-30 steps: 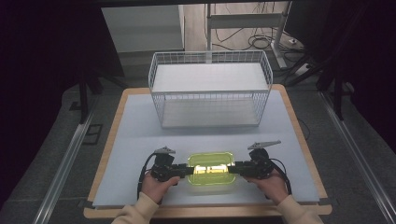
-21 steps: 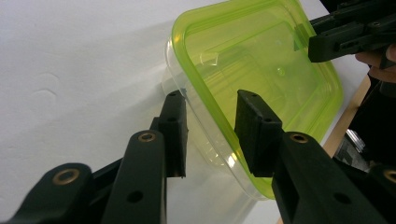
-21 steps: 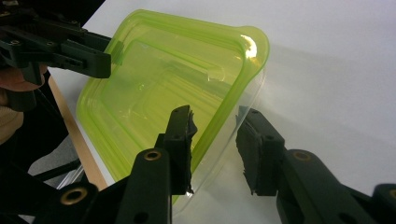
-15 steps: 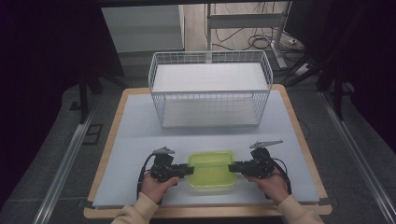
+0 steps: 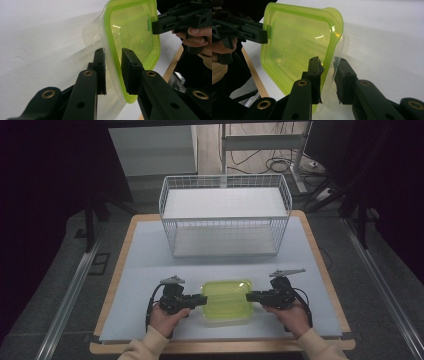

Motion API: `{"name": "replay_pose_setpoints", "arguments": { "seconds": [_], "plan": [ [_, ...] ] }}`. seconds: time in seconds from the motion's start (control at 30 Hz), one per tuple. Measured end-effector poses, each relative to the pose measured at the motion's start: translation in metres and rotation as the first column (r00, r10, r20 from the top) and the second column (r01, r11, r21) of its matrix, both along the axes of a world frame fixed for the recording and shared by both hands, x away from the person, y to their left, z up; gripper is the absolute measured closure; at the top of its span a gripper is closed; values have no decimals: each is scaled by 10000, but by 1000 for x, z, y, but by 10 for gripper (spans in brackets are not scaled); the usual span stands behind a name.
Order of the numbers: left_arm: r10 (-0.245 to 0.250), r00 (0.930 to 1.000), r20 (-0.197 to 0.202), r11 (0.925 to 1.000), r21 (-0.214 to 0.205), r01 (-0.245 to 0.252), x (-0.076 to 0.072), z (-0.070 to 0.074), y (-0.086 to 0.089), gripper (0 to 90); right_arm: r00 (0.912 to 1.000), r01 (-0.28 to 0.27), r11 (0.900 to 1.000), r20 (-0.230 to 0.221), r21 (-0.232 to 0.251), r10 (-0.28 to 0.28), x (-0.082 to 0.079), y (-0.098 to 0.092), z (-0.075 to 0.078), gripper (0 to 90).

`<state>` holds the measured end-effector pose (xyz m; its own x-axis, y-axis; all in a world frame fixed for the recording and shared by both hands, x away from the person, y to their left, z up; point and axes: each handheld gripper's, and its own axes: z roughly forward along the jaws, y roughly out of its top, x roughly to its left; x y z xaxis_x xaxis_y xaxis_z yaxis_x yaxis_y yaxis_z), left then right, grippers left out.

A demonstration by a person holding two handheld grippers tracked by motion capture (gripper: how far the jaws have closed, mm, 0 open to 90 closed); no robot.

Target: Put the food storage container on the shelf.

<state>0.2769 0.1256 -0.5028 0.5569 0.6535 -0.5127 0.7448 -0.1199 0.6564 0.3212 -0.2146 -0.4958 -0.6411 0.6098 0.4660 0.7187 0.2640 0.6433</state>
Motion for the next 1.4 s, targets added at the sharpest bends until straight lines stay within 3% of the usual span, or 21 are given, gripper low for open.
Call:
{"name": "replay_pose_setpoints", "arguments": {
  "seconds": [0.2, 0.6, 0.9, 1.4],
  "plan": [
    [67, 9996, 262, 10000, -38, -66, -1, 4, 2, 807, 9999, 74, 10000, 116, -16, -74, 1, 0, 2, 796],
    [86, 9983, 571, 10000, 18, -88, 3, 11, 0, 809, 9991, 182, 9998, 378, 18, -183, 5, 0, 8, 798],
    [149, 9960, 876, 9992, 365, -182, 11, 17, -5, 805, 9974, 351, 9994, 634, -6, -350, 11, -1, 15, 798],
    [248, 9925, 1195, 9993, 252, -280, 18, 34, -2, 806, 9918, 487, 9988, 1176, 99, -495, 16, 1, 33, 799]
  ]
}}
